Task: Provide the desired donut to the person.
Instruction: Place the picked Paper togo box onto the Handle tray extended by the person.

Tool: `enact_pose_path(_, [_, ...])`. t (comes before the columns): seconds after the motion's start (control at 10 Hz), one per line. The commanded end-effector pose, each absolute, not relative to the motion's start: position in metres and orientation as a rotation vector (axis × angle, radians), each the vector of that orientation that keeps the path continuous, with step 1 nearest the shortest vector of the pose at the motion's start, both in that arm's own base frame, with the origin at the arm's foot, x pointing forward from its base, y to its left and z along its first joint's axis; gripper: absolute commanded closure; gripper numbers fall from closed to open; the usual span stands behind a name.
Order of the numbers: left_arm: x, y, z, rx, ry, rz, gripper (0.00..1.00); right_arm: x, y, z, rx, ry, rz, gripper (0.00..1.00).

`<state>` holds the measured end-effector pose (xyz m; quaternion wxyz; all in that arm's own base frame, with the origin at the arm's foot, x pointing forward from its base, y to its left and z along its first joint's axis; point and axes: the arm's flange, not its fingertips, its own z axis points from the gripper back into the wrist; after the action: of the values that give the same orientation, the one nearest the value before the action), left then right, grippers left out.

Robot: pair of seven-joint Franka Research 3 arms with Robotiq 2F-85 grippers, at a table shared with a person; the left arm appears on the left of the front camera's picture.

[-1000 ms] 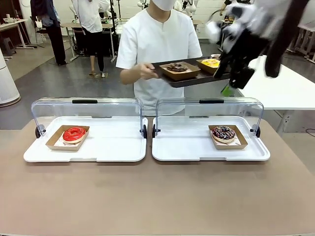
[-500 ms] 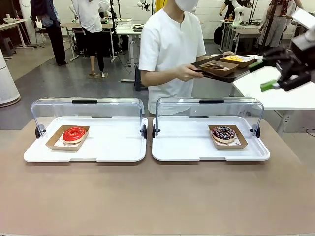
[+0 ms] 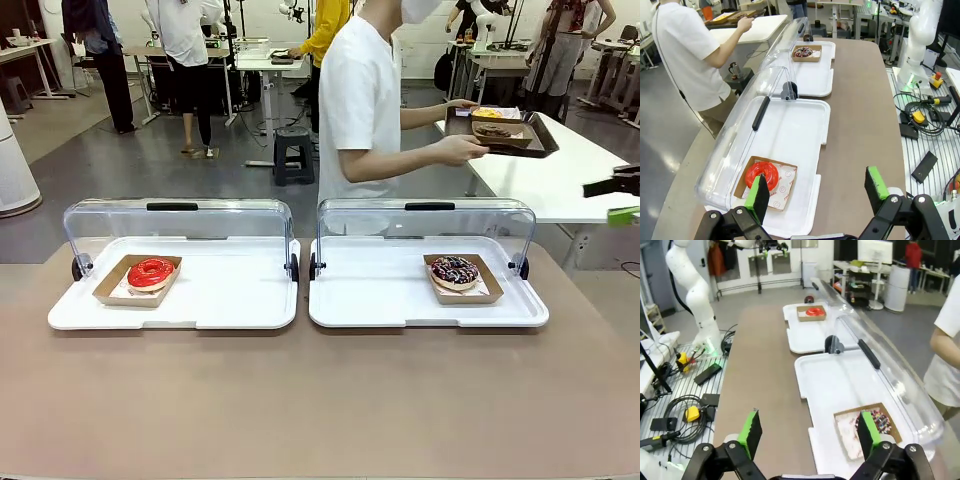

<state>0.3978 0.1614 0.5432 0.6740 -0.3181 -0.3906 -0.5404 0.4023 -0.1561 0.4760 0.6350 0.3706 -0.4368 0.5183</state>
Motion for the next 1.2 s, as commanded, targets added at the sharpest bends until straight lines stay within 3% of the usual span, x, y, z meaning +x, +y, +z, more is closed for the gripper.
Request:
enact_pose_path(0.0, [0.3958,0.1618,0.5442,-0.710,-0.868,-1.224,0.00,0.4038,-0.1566,0.4847,0.850,-1.043,1.186,0.00])
enact_pose_path(0.4, [0.3958,0.1618,0.5442,-0.710,-0.868,-1.224,0.00,0.4133,-0.1523,0.4820,0.800,-0.979,1.198,0.00])
enact_pose_path(1.1, [0.3958,0.1618,0.5442,-0.710,-0.868,-1.224,0.00,0.4035,-0.1574,0.4825,0.843,-1.007,1.188,0.00])
